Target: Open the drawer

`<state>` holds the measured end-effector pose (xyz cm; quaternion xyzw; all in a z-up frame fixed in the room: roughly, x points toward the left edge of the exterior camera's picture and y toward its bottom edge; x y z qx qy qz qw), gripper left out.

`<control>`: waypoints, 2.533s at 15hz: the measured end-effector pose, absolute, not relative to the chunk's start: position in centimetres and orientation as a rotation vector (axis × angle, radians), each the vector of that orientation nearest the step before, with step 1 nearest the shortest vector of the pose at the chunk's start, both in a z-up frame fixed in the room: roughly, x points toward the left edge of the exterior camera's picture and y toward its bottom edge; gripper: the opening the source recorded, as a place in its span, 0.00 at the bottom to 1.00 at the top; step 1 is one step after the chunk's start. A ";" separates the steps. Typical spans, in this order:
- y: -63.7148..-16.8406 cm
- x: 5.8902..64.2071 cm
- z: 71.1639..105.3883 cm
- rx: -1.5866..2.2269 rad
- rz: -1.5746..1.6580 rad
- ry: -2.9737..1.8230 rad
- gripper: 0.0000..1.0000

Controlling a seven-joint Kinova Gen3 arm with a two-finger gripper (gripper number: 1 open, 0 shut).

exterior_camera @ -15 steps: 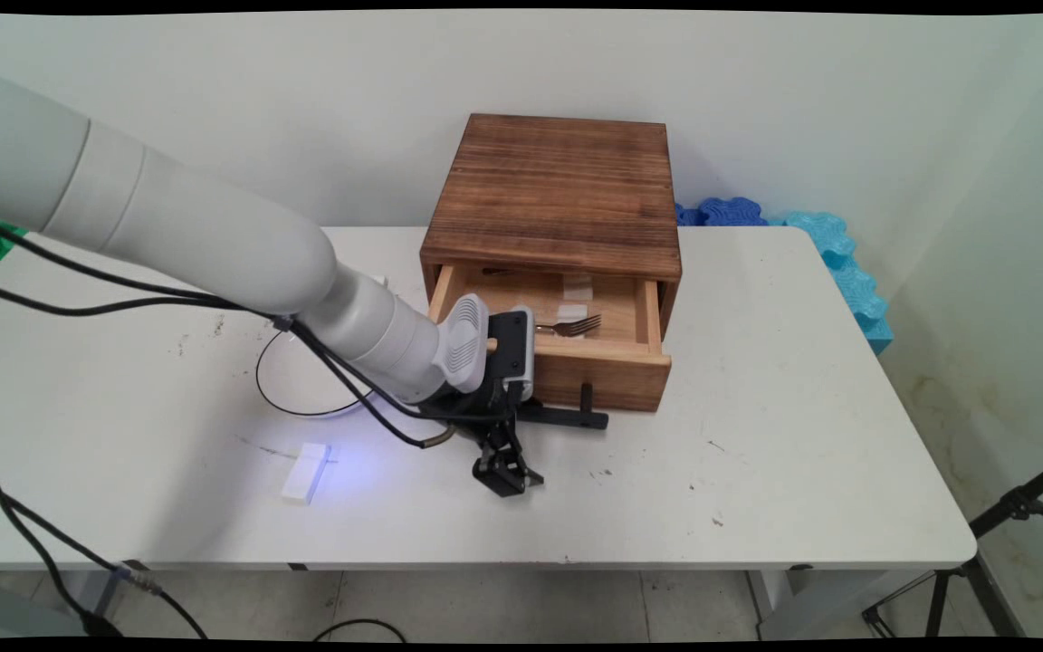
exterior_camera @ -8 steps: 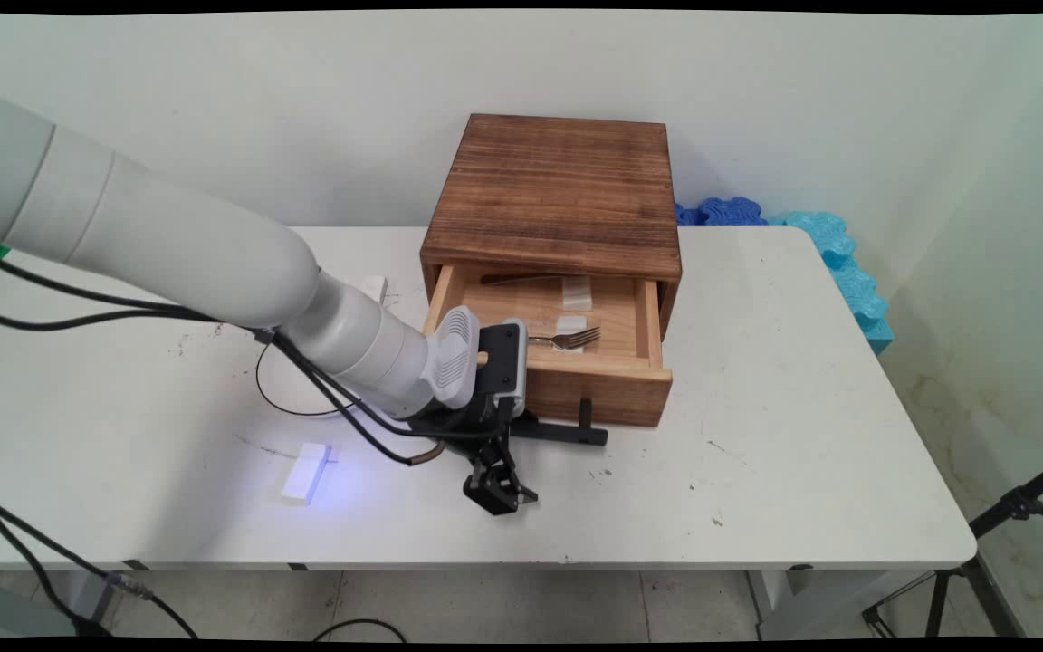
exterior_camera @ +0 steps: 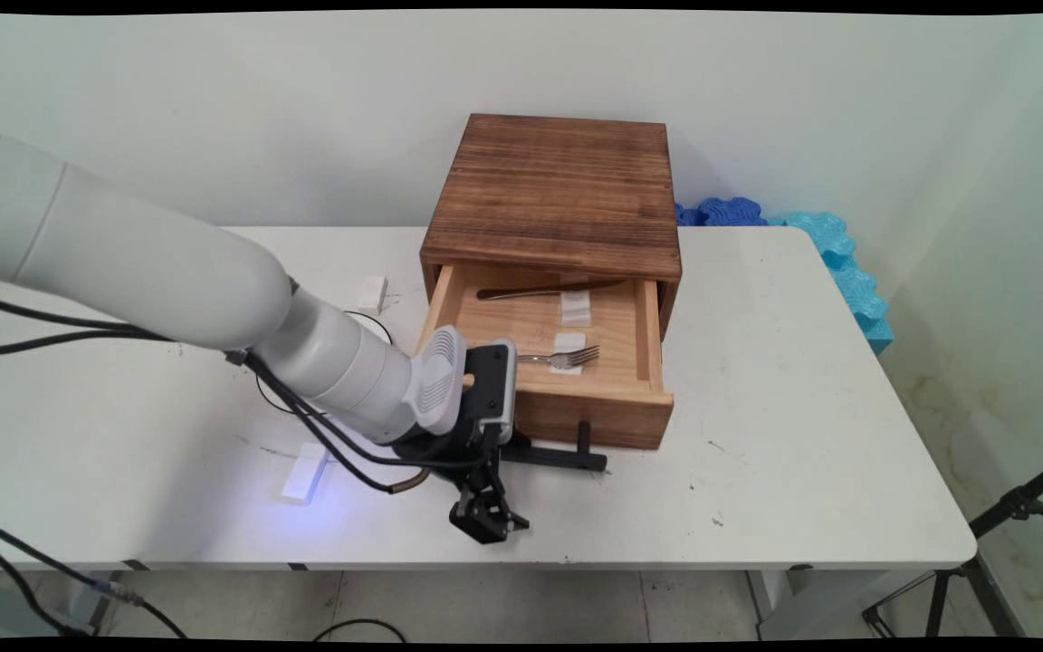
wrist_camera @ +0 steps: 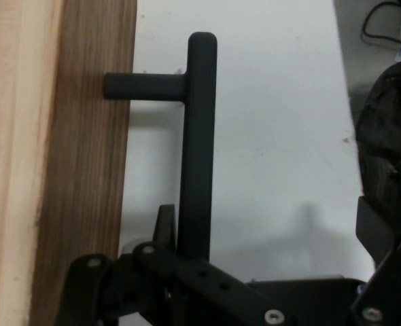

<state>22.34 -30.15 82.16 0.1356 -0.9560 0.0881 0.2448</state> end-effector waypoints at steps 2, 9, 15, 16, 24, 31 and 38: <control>-29.5 22.3 82.2 0.369 0.234 -2.610 1.00; -27.7 22.3 82.4 0.365 0.215 -2.612 1.00; -26.3 22.3 82.5 0.365 0.199 -2.615 1.00; -26.1 22.3 82.5 0.364 0.196 -2.615 1.00; -24.3 22.3 82.6 0.363 0.172 -2.617 1.00; -22.7 22.2 82.7 0.357 0.148 -2.618 1.00; -21.5 22.1 82.7 0.351 0.135 -2.617 1.00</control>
